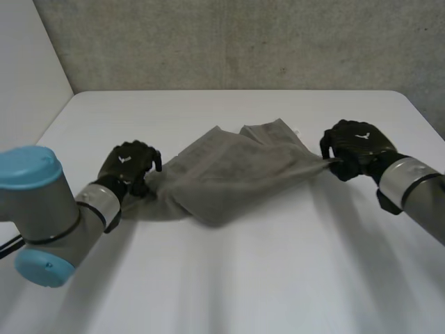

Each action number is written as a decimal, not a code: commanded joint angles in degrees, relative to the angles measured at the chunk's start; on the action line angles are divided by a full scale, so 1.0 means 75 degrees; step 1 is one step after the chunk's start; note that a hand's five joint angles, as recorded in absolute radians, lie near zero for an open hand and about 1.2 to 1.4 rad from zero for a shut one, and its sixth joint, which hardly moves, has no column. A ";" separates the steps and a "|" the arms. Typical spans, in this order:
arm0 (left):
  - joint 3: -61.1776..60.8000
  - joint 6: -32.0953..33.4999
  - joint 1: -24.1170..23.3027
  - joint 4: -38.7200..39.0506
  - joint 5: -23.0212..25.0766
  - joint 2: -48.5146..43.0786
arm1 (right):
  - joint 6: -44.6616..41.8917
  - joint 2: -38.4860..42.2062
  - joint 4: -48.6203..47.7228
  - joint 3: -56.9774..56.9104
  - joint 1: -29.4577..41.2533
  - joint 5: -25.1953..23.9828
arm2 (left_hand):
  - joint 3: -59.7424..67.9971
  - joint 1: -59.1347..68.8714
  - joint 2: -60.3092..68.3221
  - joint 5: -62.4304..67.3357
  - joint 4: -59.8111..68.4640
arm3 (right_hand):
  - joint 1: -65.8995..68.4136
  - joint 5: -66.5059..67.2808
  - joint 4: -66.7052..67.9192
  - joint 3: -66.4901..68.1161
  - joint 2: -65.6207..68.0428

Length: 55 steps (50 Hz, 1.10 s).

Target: Fold the towel.

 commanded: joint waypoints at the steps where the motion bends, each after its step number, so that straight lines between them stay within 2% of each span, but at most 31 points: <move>1: -0.0047 0.0568 -0.0130 0.0091 -0.0055 -0.0254 | -0.0136 0.0247 0.0167 -0.0094 -0.0261 -0.0059 | -0.0441 -0.0363 -0.0402 -0.0250 -0.0501 | 0.0539 0.0423 -0.0580 -0.0403 0.0627; 11: -0.0246 0.0568 -0.0188 0.0068 -0.0078 -0.0208 | -0.0078 0.0282 0.0237 -0.0410 -0.0297 -0.0024 | -0.0441 -0.0363 -0.0402 -0.0250 -0.0501 | 0.0539 0.0423 -0.0580 -0.0403 0.0627; 19: -0.0632 0.0627 -0.0200 -0.0038 0.0027 0.0402 | -0.0054 0.0329 0.0284 -0.0492 -0.0249 0.0000 | -0.0441 -0.0363 -0.0402 -0.0250 -0.0501 | 0.0539 0.0423 -0.0580 -0.0403 0.0627; 27: -0.0808 0.0650 -0.0106 -0.0835 0.0133 0.0800 | -0.0101 0.0434 0.0273 -0.0504 -0.0261 0.0000 | -0.0441 -0.0363 -0.0402 -0.0250 -0.0501 | 0.0539 0.0423 -0.0580 -0.0403 0.0627; 31: -0.0843 0.0650 -0.0024 -0.1256 0.0518 0.0847 | -0.0112 0.0493 0.0273 -0.0504 -0.0261 0.0011 | -0.0441 -0.0319 -0.0358 -0.0206 -0.0501 | 0.0539 0.0423 -0.0580 -0.0403 0.0627; 34: -0.0843 0.0662 0.0034 -0.1385 0.0706 0.0766 | -0.0112 0.0540 0.0273 -0.0504 -0.0261 0.0011 | -0.0441 -0.0318 -0.0357 -0.0205 -0.0501 | 0.0539 0.0423 -0.0580 -0.0403 0.0627; 47: -0.0680 0.0709 0.0034 -0.1257 0.0648 0.0157 | -0.0112 0.0528 0.0284 -0.0539 -0.0285 0.0011 | -0.0441 -0.0229 -0.0268 -0.0116 -0.0501 | 0.0539 0.0423 -0.0580 -0.0403 0.0627; 55: -0.0281 0.1106 0.0046 -0.1245 0.0625 -0.0312 | -0.0089 0.0423 0.0296 -0.0551 -0.0320 0.0011 | -0.0441 0.0150 0.0111 0.0263 -0.0501 | 0.0539 0.0423 -0.0580 -0.0403 0.0627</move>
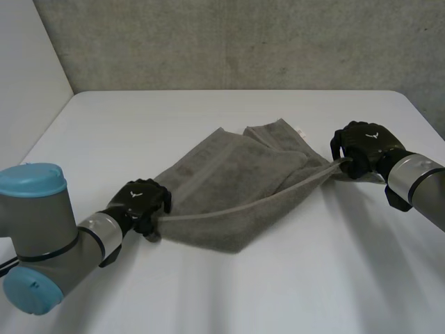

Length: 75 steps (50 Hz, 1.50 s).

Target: Fold the towel.

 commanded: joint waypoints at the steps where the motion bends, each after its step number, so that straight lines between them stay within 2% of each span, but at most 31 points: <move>1: 0.0315 0.0389 0.0009 0.0010 -0.0011 -0.0398 | 0.0024 -0.0094 0.0011 -0.0011 -0.0030 0.0000 | -0.0441 0.0774 0.0787 0.0916 -0.0501 | 0.0535 0.0423 -0.0580 -0.0403 0.0624; 2: 0.0315 0.0390 0.0009 0.0010 -0.0011 -0.0398 | 0.0035 -0.0117 0.0011 -0.0011 -0.0030 0.0000 | -0.0441 0.0779 0.0792 0.0922 -0.0501 | 0.0535 0.0423 -0.0580 -0.0403 0.0624; 4: 0.0350 0.0448 -0.0003 -0.0001 -0.0011 -0.0422 | 0.0035 -0.0129 0.0011 -0.0011 -0.0030 0.0000 | -0.0441 0.2518 0.2531 0.2661 -0.0501 | 0.0535 0.0423 -0.0580 -0.0403 0.0624; 5: 0.0350 0.0449 -0.0003 -0.0001 -0.0011 -0.0422 | 0.0035 -0.0164 0.0023 -0.0011 -0.0030 0.0000 | -0.0441 0.2529 0.2542 0.2671 -0.0501 | 0.0535 0.0423 -0.0580 -0.0403 0.0624; 6: 0.0362 0.0449 -0.0003 -0.0001 0.0001 -0.0434 | 0.0035 -0.0199 0.0023 -0.0011 -0.0030 0.0012 | -0.0441 0.3906 0.3918 0.4048 -0.0501 | 0.0535 0.0423 -0.0580 -0.0403 0.0624; 7: 0.0362 0.0449 -0.0003 -0.0001 0.0001 -0.0434 | 0.0035 -0.0199 0.0023 -0.0011 -0.0030 0.0012 | -0.0441 0.3919 0.3932 0.4062 -0.0501 | 0.0535 0.0423 -0.0580 -0.0403 0.0624; 9: 0.0374 0.0460 -0.0003 -0.0036 0.0024 -0.0480 | 0.0035 -0.0211 0.0046 -0.0011 -0.0030 0.0012 | -0.0441 0.5481 0.5494 0.5623 -0.0501 | 0.0535 0.0423 -0.0580 -0.0403 0.0624; 15: 0.0456 0.0449 -0.0003 -0.0200 0.0001 -0.0516 | -0.0047 -0.0199 0.0539 -0.0163 -0.0030 -0.0059 | -0.0441 0.5486 0.5499 0.5629 -0.0501 | 0.0535 0.0423 -0.0580 -0.0403 0.0624; 17: 0.0526 0.0437 0.0021 -0.0573 0.0001 -0.0236 | -0.0082 -0.0199 0.0843 -0.0281 -0.0030 -0.0082 | -0.0441 0.5486 0.5499 0.5629 -0.0501 | 0.0535 0.0423 -0.0580 -0.0403 0.0624; 20: 0.0736 0.0425 0.0079 -0.0914 0.0013 0.0267 | -0.0457 -0.0211 0.1664 -0.0550 -0.0030 -0.0176 | -0.0441 0.5486 0.5499 0.5629 -0.0501 | 0.0535 0.0423 -0.0580 -0.0403 0.0624; 22: 0.0853 0.0425 0.0137 -0.0985 0.0013 0.0443 | -0.1284 -0.0211 0.2526 -0.0842 -0.0030 -0.0316 | -0.0441 0.5486 0.5499 0.5629 -0.0501 | 0.0535 0.0423 -0.0580 -0.0403 0.0624; 26: 0.1671 0.0437 0.0243 -0.0974 0.0025 0.0551 | -0.2318 -0.0071 0.3128 -0.1613 0.0064 -0.0305 | -0.0441 0.5486 0.5499 0.5629 -0.0501 | 0.0535 0.0423 -0.0580 -0.0403 0.0624; 29: 0.2770 0.0437 0.0232 -0.1020 -0.0034 0.0271 | -0.2344 0.0070 0.3117 -0.1992 0.0076 -0.0293 | -0.0441 0.5486 0.5499 0.5629 -0.0501 | 0.0535 0.0423 -0.0580 -0.0403 0.0624; 31: 0.3444 0.0425 0.0232 -0.1033 -0.0116 -0.0082 | -0.2192 0.0536 0.2977 -0.3133 0.0273 -0.0293 | -0.0441 0.5486 0.5499 0.5629 -0.0501 | 0.0535 0.0423 -0.0580 -0.0403 0.0624; 32: 0.4152 0.0437 0.0220 -0.1056 -0.0302 -0.0419 | -0.2191 0.0539 0.2976 -0.3140 0.0275 -0.0293 | -0.0441 0.5486 0.5499 0.5629 -0.0501 | 0.0535 0.0423 -0.0580 -0.0403 0.0624; 33: 0.4925 0.0449 0.0208 -0.1056 -0.0582 -0.0724 | -0.2133 0.0829 0.2733 -0.3883 0.0484 -0.0177 | -0.0441 0.5486 0.5499 0.5629 -0.0501 | 0.0535 0.0423 -0.0580 -0.0403 0.0624; 34: 0.4932 0.0449 0.0208 -0.1056 -0.0585 -0.0727 | -0.2075 0.1076 0.2370 -0.4528 0.0671 0.0010 | -0.0441 0.5486 0.5499 0.5629 -0.0501 | 0.0535 0.0423 -0.0580 -0.0403 0.0624; 36: 0.6472 0.0437 0.0197 -0.1021 -0.1180 -0.1147 | -0.1970 0.1217 0.1891 -0.5080 0.0789 0.0232 | -0.0441 0.5486 0.5499 0.5629 -0.0501 | 0.0535 0.0423 -0.0580 -0.0403 0.0624; 37: 0.6479 0.0437 0.0197 -0.1021 -0.1183 -0.1148 | -0.1783 0.1242 0.1306 -0.5584 0.0825 0.0466 | -0.0441 0.5486 0.5499 0.5629 -0.0501 | 0.0535 0.0423 -0.0580 -0.0403 0.0624; 38: 0.7199 0.0425 0.0185 -0.1009 -0.1461 -0.1230 | -0.1781 0.1242 0.1300 -0.5589 0.0826 0.0469 | -0.0441 0.5486 0.5499 0.5629 -0.0501 | 0.0535 0.0423 -0.0580 -0.0403 0.0624; 39: 0.7774 0.0367 0.0173 -0.0951 -0.1638 -0.1196 | -0.1468 0.1196 0.0651 -0.5972 0.0860 0.0724 | -0.0441 0.5486 0.5499 0.5629 -0.0501 | 0.0535 0.0423 -0.0580 -0.0403 0.0624; 43: 0.8413 0.0203 0.0173 -0.0669 -0.1862 -0.0727 | -0.0527 0.0715 -0.0469 -0.6421 0.0872 0.1137 | -0.0441 0.5486 0.5499 0.5629 -0.0501 | 0.0535 0.0423 -0.0580 -0.0403 0.0624; 45: 0.8181 -0.0135 0.0185 -0.0156 -0.1886 0.0055 | 0.0220 0.0225 -0.0797 -0.6352 0.0814 0.1172 | -0.0441 0.5486 0.5499 0.5629 -0.0501 | 0.0535 0.0423 -0.0580 -0.0403 0.0624; 49: 0.7421 -0.0394 0.0255 0.0185 -0.1758 0.0688 | 0.0399 -0.0023 -0.0680 -0.5917 0.0790 0.0996 | -0.0441 0.5486 0.5499 0.5629 -0.0501 | 0.0535 0.0423 -0.0580 -0.0403 0.0624; 54: 0.5753 -0.0407 0.0314 0.0397 -0.1276 0.1207 | 0.0387 -0.0480 -0.0457 -0.4523 0.0732 0.0480 | -0.0441 0.5486 0.5499 0.5629 -0.0501 | 0.0535 0.0423 -0.0580 -0.0403 0.0624; 58: 0.3896 -0.0372 0.0629 0.0572 -0.0797 0.1254 | 0.0282 -0.0925 -0.0492 -0.2888 0.0685 -0.0045 | -0.0441 0.5486 0.5499 0.5629 -0.0501 | 0.0535 0.0423 -0.0580 -0.0403 0.0624; 59: 0.3890 -0.0372 0.0630 0.0573 -0.0796 0.1254 | 0.0189 -0.1018 -0.0493 -0.2383 0.0685 -0.0209 | -0.0441 0.5486 0.5499 0.5629 -0.0501 | 0.0535 0.0423 -0.0580 -0.0403 0.0624; 61: 0.2747 -0.0267 0.0817 0.0690 -0.0691 0.1207 | 0.0037 -0.1101 -0.0458 -0.1914 0.0685 -0.0350 | -0.0441 0.5486 0.5499 0.5629 -0.0501 | 0.0535 0.0423 -0.0580 -0.0403 0.0624; 65: 0.1722 -0.0114 0.0911 0.0960 -0.0667 0.1125 | -0.0630 -0.1148 -0.0387 -0.0601 0.0650 -0.0422 | -0.0441 0.5486 0.5499 0.5629 -0.0501 | 0.0535 0.0423 -0.0580 -0.0403 0.0624; 67: 0.0859 0.0213 0.1016 0.1461 -0.0655 0.0985 | -0.0876 -0.1137 -0.0387 -0.0191 0.0569 -0.0434 | -0.0441 0.5486 0.5499 0.5629 -0.0501 | 0.0535 0.0423 -0.0580 -0.0403 0.0624; 75: -0.0539 0.1302 0.1170 0.2506 -0.0643 0.0575 | -0.1581 -0.1125 -0.0235 0.1194 0.0041 -0.0422 | -0.0441 0.5486 0.5499 0.5629 -0.0501 | 0.0535 0.0423 -0.0580 -0.0403 0.0624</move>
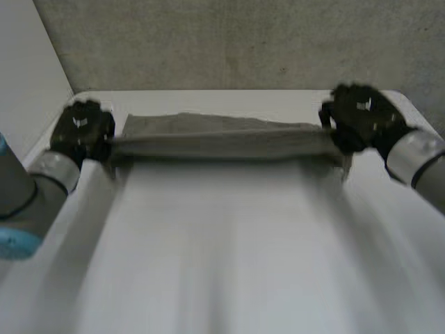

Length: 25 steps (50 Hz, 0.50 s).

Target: Fold the towel.

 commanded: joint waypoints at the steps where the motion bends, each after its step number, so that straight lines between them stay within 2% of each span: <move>1: -0.1116 0.0950 0.0091 0.0881 -0.0014 -0.0362 | -0.0526 0.0035 0.0134 0.0976 -0.0372 0.0047 | -0.0441 0.0754 0.0346 0.0379 -0.0501 | 0.0533 0.0349 -0.0580 -0.0403 0.0505; 4: -0.1210 0.1349 0.0033 0.0974 -0.0025 -0.0585 | -0.0561 0.0047 0.0240 0.1245 -0.0548 0.0012 | -0.0441 0.0623 0.0214 0.0248 -0.0501 | 0.0533 0.0349 -0.0580 -0.0403 0.0505; 5: -0.1186 0.1488 0.0009 0.0998 -0.0037 -0.0689 | -0.0538 0.0035 0.0275 0.1327 -0.0676 -0.0046 | -0.0441 -0.1309 -0.1717 -0.1684 -0.0501 | 0.0533 0.0349 -0.0580 -0.0403 0.0505; 6: -0.1186 0.1490 0.0009 0.0998 -0.0037 -0.0690 | -0.0549 0.0035 0.0275 0.1374 -0.0758 -0.0058 | -0.0441 -0.1328 -0.1737 -0.1703 -0.0501 | 0.0533 0.0349 -0.0580 -0.0403 0.0505; 7: -0.1151 0.1606 -0.0014 0.1009 -0.0037 -0.0852 | -0.0550 0.0035 0.0275 0.1374 -0.0759 -0.0059 | -0.0441 -0.2550 -0.2958 -0.2925 -0.0501 | 0.0533 0.0349 -0.0580 -0.0403 0.0505; 8: -0.1081 0.1665 -0.0026 0.1033 -0.0049 -0.0993 | -0.0573 0.0035 0.0275 0.1351 -0.0806 -0.0035 | -0.0441 -0.3028 -0.3437 -0.3403 -0.0501 | 0.0533 0.0349 -0.0580 -0.0403 0.0505; 11: -0.0929 0.1712 -0.0014 0.1138 -0.0095 -0.1263 | -0.0515 0.0035 0.0287 0.1281 -0.0911 -0.0012 | -0.0441 -0.3837 -0.4245 -0.4212 -0.0501 | 0.0533 0.0349 -0.0580 -0.0403 0.0505; 21: -0.0717 0.1724 0.0009 0.1174 -0.0119 -0.1475 | -0.0479 0.0012 0.0451 0.1316 -0.1158 -0.0023 | -0.0441 -0.4087 -0.4496 -0.4463 -0.0501 | 0.0533 0.0349 -0.0580 -0.0403 0.0505; 25: -0.0741 0.1724 0.0068 0.1138 -0.0142 -0.1381 | -0.0479 0.0000 0.0556 0.1292 -0.1181 -0.0023 | -0.0441 -0.3459 -0.3868 -0.3834 -0.0501 | 0.0533 0.0349 -0.0580 -0.0403 0.0505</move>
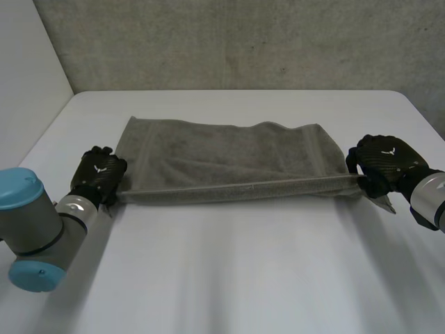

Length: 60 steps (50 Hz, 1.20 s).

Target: Fold the towel.

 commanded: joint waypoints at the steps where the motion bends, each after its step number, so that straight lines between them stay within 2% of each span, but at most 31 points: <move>1: -0.0048 -0.0043 0.0118 -0.0121 0.0058 0.0244 | 0.0006 -0.0048 0.0232 -0.0043 -0.0038 -0.0011 | -0.0441 0.2658 0.2572 0.2770 -0.0501 | 0.0532 0.0308 -0.0580 -0.0403 0.0506; 2: -0.0095 -0.0078 0.0141 -0.0145 0.0082 0.0489 | 0.0006 -0.0049 0.0233 -0.0043 -0.0038 -0.0011 | -0.0441 0.4631 0.4545 0.4744 -0.0501 | 0.0532 0.0308 -0.0580 -0.0403 0.0506; 8: -0.0470 -0.0113 0.0130 -0.0239 0.0106 0.1394 | -0.0018 -0.0447 0.0830 -0.0137 -0.0003 0.0001 | -0.0441 0.4651 0.4565 0.4763 -0.0501 | 0.0532 0.0308 -0.0580 -0.0403 0.0506; 10: -0.0622 -0.0148 0.0142 -0.0437 0.0222 0.2210 | -0.0018 -0.0564 0.1076 -0.0207 0.0009 -0.0034 | -0.0441 0.4651 0.4565 0.4763 -0.0501 | 0.0532 0.0308 -0.0580 -0.0403 0.0506; 11: -0.0622 -0.0149 0.0142 -0.0438 0.0223 0.2214 | -0.0018 -0.0692 0.1320 -0.0277 0.0009 -0.0150 | -0.0441 0.4651 0.4565 0.4763 -0.0501 | 0.0532 0.0308 -0.0580 -0.0403 0.0506; 13: -0.0786 -0.0381 0.0235 -0.0788 0.0514 0.3066 | -0.0029 -0.0857 0.1569 -0.0348 -0.0015 -0.0316 | -0.0441 0.4651 0.4565 0.4763 -0.0501 | 0.0532 0.0308 -0.0580 -0.0403 0.0506; 16: -0.0845 -0.0535 0.0376 -0.1024 0.0645 0.3468 | -0.0088 -0.1209 0.2049 -0.0629 -0.0050 -0.0597 | -0.0441 0.4651 0.4565 0.4763 -0.0501 | 0.0532 0.0308 -0.0580 -0.0403 0.0506; 21: -0.0985 -0.1120 0.0961 -0.2217 0.1346 0.4696 | -0.0194 -0.1631 0.2963 -0.1109 -0.0179 -0.0866 | -0.0441 0.4651 0.4565 0.4763 -0.0501 | 0.0532 0.0308 -0.0580 -0.0403 0.0506; 24: -0.1033 -0.1191 0.1079 -0.2501 0.1594 0.4945 | -0.0662 -0.1900 0.3584 -0.1402 -0.0448 -0.0995 | -0.0441 0.4651 0.4565 0.4763 -0.0501 | 0.0532 0.0308 -0.0580 -0.0403 0.0506; 26: -0.1091 -0.1250 0.1405 -0.2956 0.2037 0.5237 | -0.1014 -0.1971 0.3877 -0.1496 -0.0577 -0.1066 | -0.0441 0.4651 0.4565 0.4763 -0.0501 | 0.0532 0.0308 -0.0580 -0.0403 0.0506; 30: -0.1091 -0.1250 0.1653 -0.3145 0.2297 0.5261 | -0.2007 -0.1971 0.4322 -0.1730 -0.0671 -0.1334 | -0.0441 0.4651 0.4565 0.4763 -0.0501 | 0.0532 0.0308 -0.0580 -0.0403 0.0506; 34: -0.0998 -0.1250 0.1759 -0.3087 0.2367 0.4819 | -0.2326 -0.1607 0.4322 -0.1895 -0.0659 -0.1406 | -0.0441 0.4651 0.4565 0.4763 -0.0501 | 0.0532 0.0308 -0.0580 -0.0403 0.0506; 35: -0.0997 -0.1250 0.1759 -0.3087 0.2367 0.4816 | -0.2419 -0.1213 0.4299 -0.1999 -0.0648 -0.1406 | -0.0441 0.4651 0.4565 0.4763 -0.0501 | 0.0532 0.0308 -0.0580 -0.0403 0.0506; 39: -0.0274 -0.1168 0.1642 -0.2865 0.2204 0.3356 | -0.2548 0.0100 0.4287 -0.2747 -0.0566 -0.1312 | -0.0441 0.4651 0.4565 0.4763 -0.0501 | 0.0532 0.0308 -0.0580 -0.0403 0.0506; 42: 0.0441 -0.1168 0.1607 -0.2853 0.2017 0.2290 | -0.2654 0.0467 0.4252 -0.2996 -0.0507 -0.1324 | -0.0441 0.4651 0.4565 0.4763 -0.0501 | 0.0532 0.0308 -0.0580 -0.0403 0.0506; 44: 0.0838 -0.1168 0.1537 -0.2853 0.1865 0.1809 | -0.2795 0.1190 0.3926 -0.3521 -0.0227 -0.1254 | -0.0441 0.4651 0.4565 0.4763 -0.0501 | 0.0532 0.0308 -0.0580 -0.0403 0.0506; 50: 0.2374 -0.1203 0.1220 -0.2876 0.1314 0.0331 | -0.2690 0.2269 0.2580 -0.4237 0.0126 -0.0984 | -0.0441 0.4651 0.4565 0.4763 -0.0501 | 0.0532 0.0308 -0.0580 -0.0403 0.0506; 55: 0.3160 -0.1203 0.1092 -0.2853 0.1172 -0.0350 | -0.2351 0.2902 0.1548 -0.4682 0.0313 -0.0680 | -0.0441 0.4651 0.4565 0.4763 -0.0501 | 0.0532 0.0308 -0.0580 -0.0403 0.0506; 60: 0.3735 -0.1227 0.0904 -0.2806 0.1172 -0.0889 | -0.2011 0.3547 0.1112 -0.5186 0.0477 -0.0445 | -0.0441 0.4651 0.4565 0.4763 -0.0501 | 0.0532 0.0308 -0.0580 -0.0403 0.0506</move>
